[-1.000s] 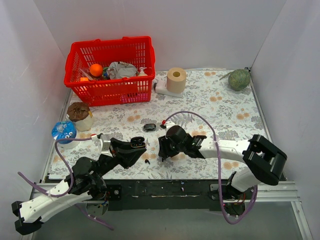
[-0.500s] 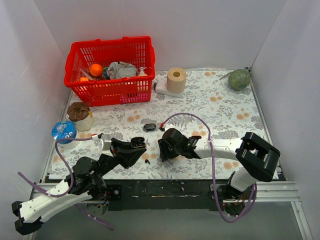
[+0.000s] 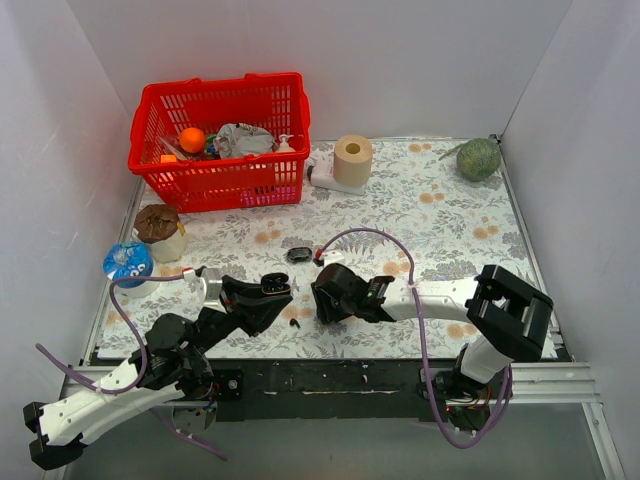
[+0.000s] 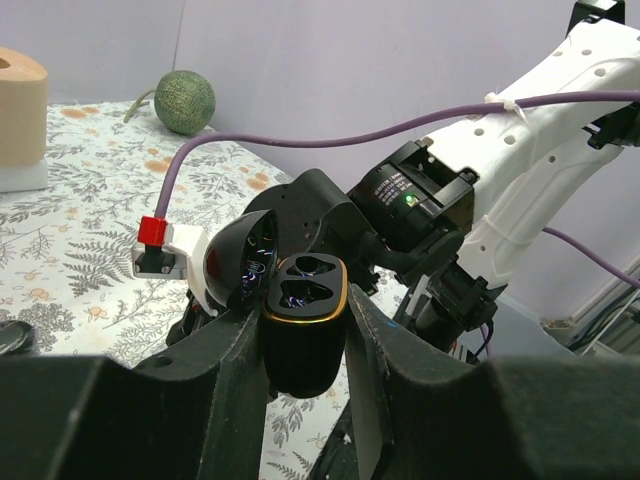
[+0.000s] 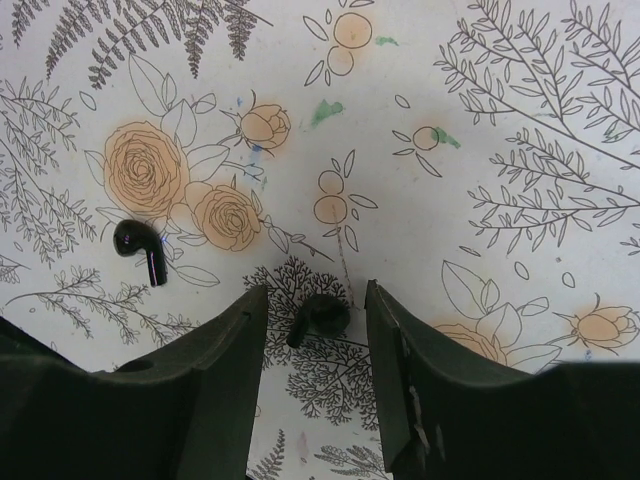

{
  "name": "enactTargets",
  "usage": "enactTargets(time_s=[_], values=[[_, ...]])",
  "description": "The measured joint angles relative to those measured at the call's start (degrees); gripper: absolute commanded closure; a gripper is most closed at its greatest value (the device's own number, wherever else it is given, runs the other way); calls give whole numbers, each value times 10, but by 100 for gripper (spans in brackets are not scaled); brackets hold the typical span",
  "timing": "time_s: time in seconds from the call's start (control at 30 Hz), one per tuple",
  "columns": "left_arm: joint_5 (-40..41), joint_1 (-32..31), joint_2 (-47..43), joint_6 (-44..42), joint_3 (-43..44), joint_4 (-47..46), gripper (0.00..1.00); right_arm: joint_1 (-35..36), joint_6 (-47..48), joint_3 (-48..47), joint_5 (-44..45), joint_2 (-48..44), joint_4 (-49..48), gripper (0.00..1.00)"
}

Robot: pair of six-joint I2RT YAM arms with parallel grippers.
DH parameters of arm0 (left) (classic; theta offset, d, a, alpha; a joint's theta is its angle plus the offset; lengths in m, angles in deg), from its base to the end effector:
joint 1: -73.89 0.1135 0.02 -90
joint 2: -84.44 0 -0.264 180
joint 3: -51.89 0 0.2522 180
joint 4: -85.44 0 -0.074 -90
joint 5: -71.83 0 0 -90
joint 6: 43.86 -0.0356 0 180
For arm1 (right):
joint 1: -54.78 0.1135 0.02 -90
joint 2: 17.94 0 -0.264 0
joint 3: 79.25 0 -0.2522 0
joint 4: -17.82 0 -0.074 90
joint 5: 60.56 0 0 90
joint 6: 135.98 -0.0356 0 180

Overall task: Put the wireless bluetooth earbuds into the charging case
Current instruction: Pick up the earbud from the center of the board.

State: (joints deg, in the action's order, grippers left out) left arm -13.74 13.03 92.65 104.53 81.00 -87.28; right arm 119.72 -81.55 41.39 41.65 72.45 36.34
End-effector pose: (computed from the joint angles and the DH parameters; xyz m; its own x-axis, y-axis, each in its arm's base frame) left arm 0.0515 -0.0866 0.2670 -0.6504 -0.5771 -0.4939 0.5349 0.1137 -0.8372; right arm 0.1375 0.2763 0.1647 -0.7434 -0.2476 -0.6213 -0.4854 0.8388 0.2465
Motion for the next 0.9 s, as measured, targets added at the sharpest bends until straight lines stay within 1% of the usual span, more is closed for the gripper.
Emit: enactTargets(time_s=[0.43,0.67,0.9], values=[[52,0,-19,1,0,0,100,21,-125,-37,82,32,34,49],[59,0,-21,1,0,1,100,39,-153,-37,114,32,48,49],[59,0,-21,1,0,0,100,64,-157,-37,153,32,69,49]])
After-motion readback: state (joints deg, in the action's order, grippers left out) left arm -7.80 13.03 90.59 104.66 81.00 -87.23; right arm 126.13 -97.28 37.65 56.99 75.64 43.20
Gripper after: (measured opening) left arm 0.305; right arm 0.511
